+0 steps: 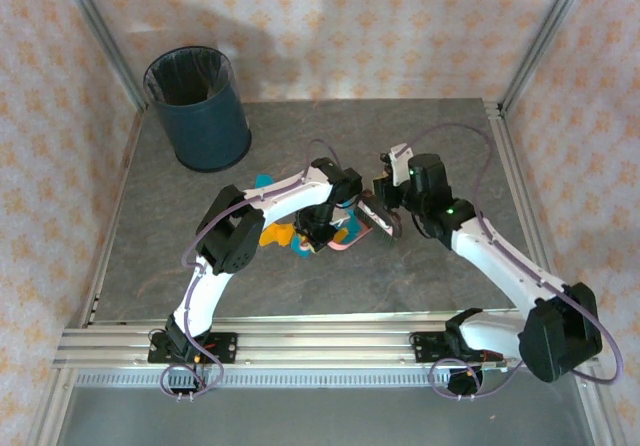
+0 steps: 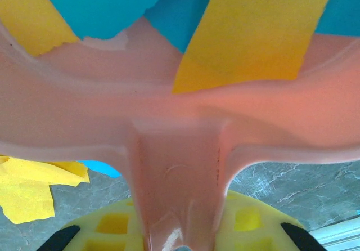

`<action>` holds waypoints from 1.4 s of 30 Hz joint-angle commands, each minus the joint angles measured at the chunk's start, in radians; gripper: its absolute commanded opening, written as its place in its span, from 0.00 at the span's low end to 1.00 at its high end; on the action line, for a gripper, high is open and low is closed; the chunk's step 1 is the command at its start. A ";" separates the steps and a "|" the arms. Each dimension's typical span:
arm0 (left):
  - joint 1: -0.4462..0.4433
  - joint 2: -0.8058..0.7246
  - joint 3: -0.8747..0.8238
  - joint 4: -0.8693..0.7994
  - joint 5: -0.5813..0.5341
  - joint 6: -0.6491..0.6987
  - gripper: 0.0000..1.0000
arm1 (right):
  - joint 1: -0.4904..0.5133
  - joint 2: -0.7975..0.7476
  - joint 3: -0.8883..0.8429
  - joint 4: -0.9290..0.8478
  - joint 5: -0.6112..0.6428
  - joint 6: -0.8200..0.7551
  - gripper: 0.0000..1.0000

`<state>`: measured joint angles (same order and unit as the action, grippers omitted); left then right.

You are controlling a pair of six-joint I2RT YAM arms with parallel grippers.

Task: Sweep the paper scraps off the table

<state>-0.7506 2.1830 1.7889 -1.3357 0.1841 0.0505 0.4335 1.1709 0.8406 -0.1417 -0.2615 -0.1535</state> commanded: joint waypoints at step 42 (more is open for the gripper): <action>-0.072 0.008 0.034 -0.031 0.112 0.083 0.00 | 0.004 -0.001 -0.061 0.103 0.019 0.076 0.00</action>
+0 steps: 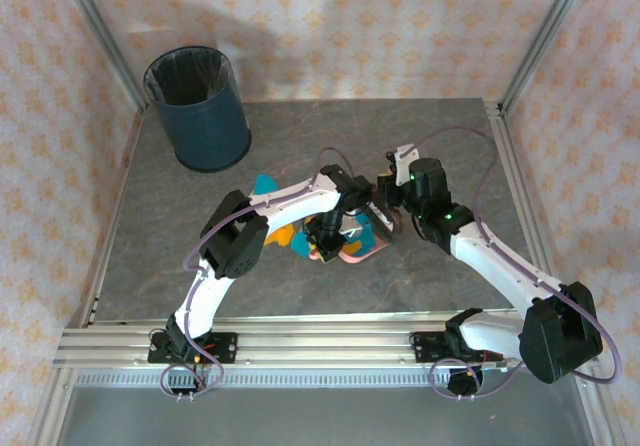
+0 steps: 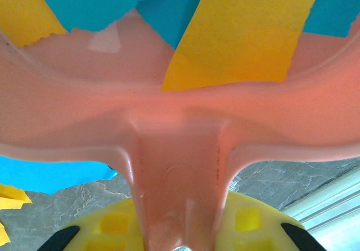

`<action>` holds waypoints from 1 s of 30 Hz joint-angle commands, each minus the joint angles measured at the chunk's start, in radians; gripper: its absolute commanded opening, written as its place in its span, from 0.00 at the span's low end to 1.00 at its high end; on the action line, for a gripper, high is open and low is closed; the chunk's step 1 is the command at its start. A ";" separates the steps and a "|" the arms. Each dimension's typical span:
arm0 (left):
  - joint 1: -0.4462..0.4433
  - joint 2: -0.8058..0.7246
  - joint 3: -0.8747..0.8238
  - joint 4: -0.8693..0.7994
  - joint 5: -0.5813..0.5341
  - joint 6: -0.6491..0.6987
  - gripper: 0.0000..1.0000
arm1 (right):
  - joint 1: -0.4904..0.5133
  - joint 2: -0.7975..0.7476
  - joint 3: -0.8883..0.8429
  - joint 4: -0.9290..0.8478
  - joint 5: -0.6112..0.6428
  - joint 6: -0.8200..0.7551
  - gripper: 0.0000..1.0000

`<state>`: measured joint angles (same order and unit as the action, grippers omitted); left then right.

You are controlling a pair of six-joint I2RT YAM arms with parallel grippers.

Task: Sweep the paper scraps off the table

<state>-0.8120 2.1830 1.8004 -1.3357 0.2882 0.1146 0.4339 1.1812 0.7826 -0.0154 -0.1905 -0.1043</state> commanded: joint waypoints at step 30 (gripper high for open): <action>0.023 -0.114 -0.026 0.090 -0.038 -0.037 0.00 | 0.004 -0.287 -0.095 -0.029 0.486 0.177 0.00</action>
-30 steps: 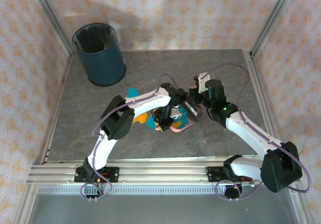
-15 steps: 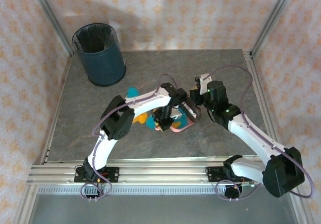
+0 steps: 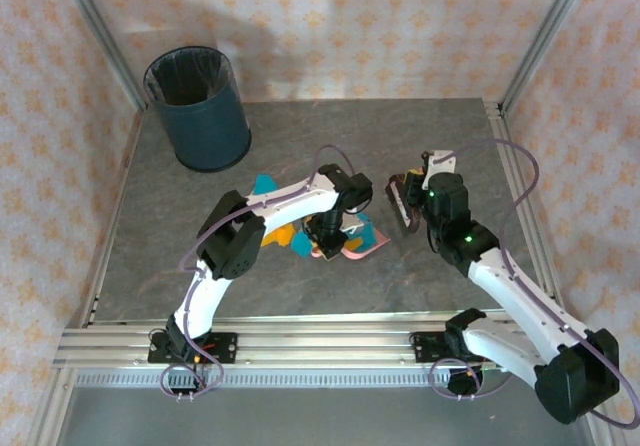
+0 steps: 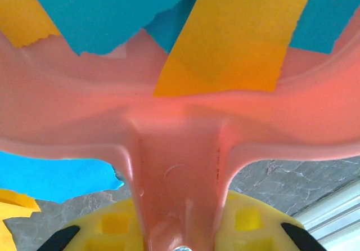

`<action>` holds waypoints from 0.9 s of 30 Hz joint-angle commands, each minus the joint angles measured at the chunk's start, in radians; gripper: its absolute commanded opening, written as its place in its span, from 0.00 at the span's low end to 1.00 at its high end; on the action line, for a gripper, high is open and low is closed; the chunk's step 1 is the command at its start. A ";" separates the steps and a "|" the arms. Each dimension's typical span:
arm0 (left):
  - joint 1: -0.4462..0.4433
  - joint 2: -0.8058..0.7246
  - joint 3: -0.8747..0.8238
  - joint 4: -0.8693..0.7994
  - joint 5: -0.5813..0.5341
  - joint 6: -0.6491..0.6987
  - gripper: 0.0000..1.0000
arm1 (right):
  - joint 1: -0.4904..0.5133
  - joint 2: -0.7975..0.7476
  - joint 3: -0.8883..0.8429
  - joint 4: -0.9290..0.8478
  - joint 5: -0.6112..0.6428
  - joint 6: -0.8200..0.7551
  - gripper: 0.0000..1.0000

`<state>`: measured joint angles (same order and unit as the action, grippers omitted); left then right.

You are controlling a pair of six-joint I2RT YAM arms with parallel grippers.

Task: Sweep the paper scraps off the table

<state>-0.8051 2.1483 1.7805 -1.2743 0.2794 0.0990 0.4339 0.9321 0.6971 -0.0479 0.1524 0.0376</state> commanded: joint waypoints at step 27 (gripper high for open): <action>0.250 -0.220 0.224 -0.032 -0.047 -0.065 0.00 | 0.004 -0.053 -0.022 -0.070 -0.002 0.007 0.00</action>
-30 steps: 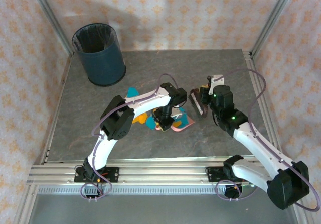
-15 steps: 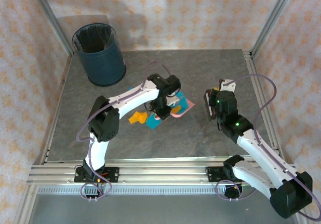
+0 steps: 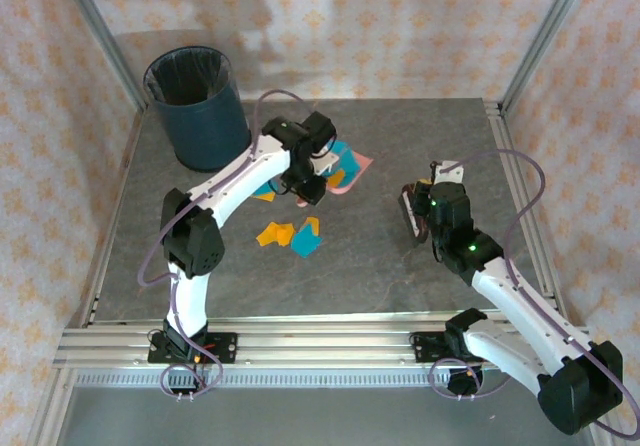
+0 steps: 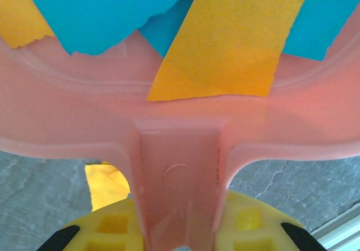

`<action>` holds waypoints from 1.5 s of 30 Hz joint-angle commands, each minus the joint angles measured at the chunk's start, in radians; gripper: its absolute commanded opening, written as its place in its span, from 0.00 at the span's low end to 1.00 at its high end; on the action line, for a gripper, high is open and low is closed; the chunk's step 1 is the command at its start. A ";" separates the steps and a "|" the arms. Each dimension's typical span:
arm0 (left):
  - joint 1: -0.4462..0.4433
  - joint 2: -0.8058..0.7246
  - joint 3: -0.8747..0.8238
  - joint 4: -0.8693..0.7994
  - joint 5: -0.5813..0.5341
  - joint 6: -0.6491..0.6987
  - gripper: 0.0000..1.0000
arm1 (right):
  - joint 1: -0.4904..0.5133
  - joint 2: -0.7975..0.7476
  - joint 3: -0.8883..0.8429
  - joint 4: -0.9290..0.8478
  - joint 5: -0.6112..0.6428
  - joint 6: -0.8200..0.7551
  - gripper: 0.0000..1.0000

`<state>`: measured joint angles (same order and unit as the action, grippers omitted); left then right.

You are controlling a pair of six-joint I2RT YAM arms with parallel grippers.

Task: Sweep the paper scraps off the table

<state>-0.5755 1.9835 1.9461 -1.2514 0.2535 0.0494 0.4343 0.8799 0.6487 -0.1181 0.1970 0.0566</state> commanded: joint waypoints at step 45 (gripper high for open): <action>0.513 -0.062 0.374 0.155 0.184 -0.419 0.00 | 0.004 0.020 0.031 -0.025 -0.103 0.031 0.00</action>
<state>-0.0807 1.9530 2.3363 -1.1851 0.4000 -0.2913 0.4343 0.9043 0.6487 -0.1543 0.0959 0.0711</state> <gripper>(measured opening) 0.230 0.259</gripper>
